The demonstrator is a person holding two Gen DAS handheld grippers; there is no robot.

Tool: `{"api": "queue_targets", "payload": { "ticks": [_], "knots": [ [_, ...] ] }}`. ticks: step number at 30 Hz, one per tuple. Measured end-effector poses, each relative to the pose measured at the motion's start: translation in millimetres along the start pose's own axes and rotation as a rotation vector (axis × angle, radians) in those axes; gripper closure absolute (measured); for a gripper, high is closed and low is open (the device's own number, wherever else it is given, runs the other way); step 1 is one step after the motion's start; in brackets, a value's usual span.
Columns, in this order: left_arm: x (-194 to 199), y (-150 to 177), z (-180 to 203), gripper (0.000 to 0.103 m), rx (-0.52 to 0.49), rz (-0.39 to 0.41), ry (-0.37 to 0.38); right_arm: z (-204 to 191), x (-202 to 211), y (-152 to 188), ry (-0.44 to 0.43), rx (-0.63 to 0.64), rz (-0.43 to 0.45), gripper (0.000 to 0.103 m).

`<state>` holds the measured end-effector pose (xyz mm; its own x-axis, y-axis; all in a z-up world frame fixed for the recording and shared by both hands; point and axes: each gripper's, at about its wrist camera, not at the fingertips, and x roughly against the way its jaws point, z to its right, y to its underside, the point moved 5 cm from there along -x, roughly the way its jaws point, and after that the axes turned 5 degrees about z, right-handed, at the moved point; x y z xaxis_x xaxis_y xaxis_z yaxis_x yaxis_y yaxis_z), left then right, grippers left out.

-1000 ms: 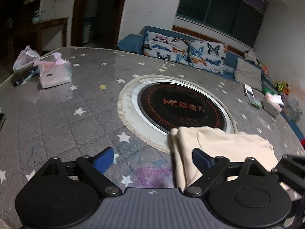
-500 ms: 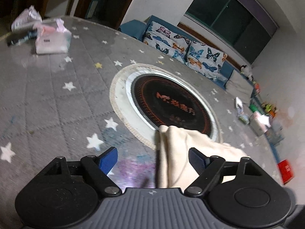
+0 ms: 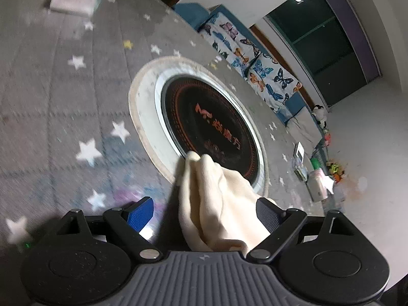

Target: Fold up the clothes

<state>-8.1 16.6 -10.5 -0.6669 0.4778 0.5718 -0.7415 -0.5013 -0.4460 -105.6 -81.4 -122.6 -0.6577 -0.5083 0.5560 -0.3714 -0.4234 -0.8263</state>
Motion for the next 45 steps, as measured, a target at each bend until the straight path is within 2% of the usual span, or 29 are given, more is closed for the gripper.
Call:
{"api": "queue_targets", "payload": {
  "ticks": [4,6,8,10,13,14,19,22,31,35,40,45],
  "knots": [
    [-11.7,3.8,1.9,0.016,0.046,-0.022,0.024,2.9,3.6,0.3,-0.010,-0.004,0.013,0.097],
    [-16.4,4.5,3.5,0.022,0.054,-0.022,0.033,3.4,5.2,0.7,-0.015,-0.007,0.017,0.097],
    [-21.9,5.7,3.0,0.039,0.067,-0.037,0.045,1.6,7.9,0.8,-0.020,-0.009,0.022,0.097],
    [-27.3,6.7,1.6,0.051,0.078,-0.051,0.055,0.5,10.8,1.2,-0.024,-0.011,0.027,0.097],
    [-33.9,10.0,-1.6,0.078,0.088,-0.068,0.057,1.3,11.9,3.0,-0.025,-0.021,0.027,0.097],
    [-35.4,11.3,-2.5,0.081,0.089,-0.073,0.055,2.3,12.1,4.0,-0.026,-0.026,0.024,0.097],
    [-35.5,13.1,-0.6,0.084,0.047,-0.060,0.042,16.4,19.3,11.9,-0.015,-0.101,0.022,0.085],
    [-35.3,13.4,1.1,0.084,0.029,-0.057,0.035,33.9,31.4,20.9,0.032,-0.156,0.022,0.085],
    [-35.7,13.9,4.1,0.084,-0.006,-0.053,0.022,116.7,65.6,69.0,0.309,-0.374,-0.022,0.082],
    [-36.1,14.2,6.4,0.084,-0.026,-0.051,0.015,147.9,72.5,89.0,0.395,-0.454,-0.035,0.080],
    [-37.1,14.1,7.4,0.084,-0.041,-0.051,0.007,171.8,69.8,105.8,0.451,-0.532,-0.049,0.071],
    [-37.7,14.3,8.1,0.084,-0.052,-0.052,0.003,186.4,65.6,115.6,0.462,-0.604,-0.037,0.070]
  ]
}}
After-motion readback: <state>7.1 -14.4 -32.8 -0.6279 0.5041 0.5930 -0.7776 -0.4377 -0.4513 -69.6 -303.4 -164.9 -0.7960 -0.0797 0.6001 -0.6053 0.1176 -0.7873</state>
